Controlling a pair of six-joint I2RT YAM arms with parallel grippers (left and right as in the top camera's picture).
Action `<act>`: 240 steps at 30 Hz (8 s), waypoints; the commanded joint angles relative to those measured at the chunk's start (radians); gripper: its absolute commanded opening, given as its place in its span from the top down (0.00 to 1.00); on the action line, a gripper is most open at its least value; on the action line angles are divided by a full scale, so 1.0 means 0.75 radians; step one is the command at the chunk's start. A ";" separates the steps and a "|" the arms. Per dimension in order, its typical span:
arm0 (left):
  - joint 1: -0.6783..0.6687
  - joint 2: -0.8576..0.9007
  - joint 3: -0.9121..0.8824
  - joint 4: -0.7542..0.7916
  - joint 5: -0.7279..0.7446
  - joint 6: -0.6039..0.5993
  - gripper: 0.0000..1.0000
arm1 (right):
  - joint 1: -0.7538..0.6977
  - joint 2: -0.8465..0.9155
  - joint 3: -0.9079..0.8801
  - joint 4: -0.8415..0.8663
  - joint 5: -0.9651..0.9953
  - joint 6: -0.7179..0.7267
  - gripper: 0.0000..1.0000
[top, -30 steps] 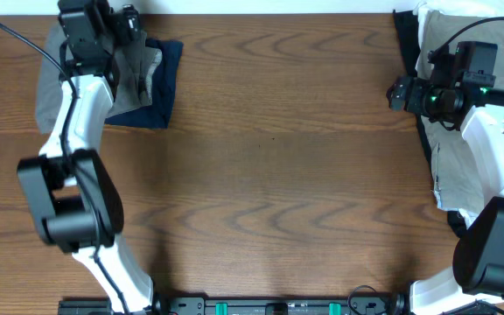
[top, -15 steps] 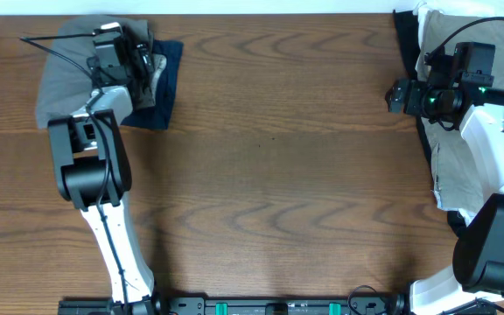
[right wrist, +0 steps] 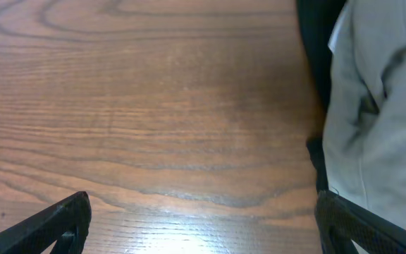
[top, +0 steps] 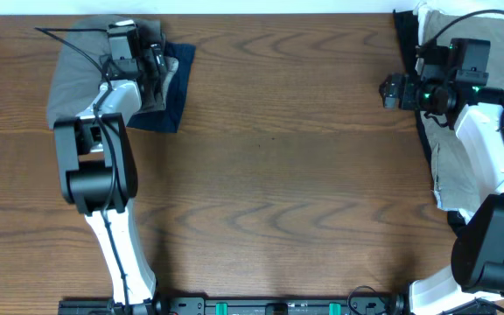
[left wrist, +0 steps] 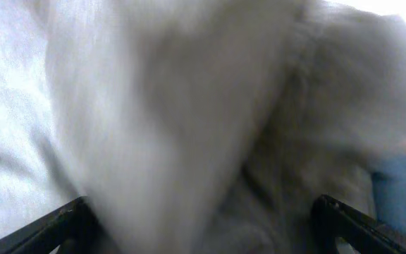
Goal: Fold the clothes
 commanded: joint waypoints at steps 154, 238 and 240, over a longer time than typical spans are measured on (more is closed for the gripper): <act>-0.069 -2.548 -1.567 -0.102 0.207 -0.037 0.02 | 0.200 -2.317 -1.774 0.637 0.121 -0.234 0.01; -0.072 -2.998 -2.095 -0.178 0.196 -0.067 0.02 | 0.200 -2.317 -1.774 0.637 0.121 -0.234 0.01; -0.072 -2.998 -2.095 -0.178 0.197 -0.067 0.02 | 0.200 -2.317 -1.774 0.637 0.121 -0.234 0.01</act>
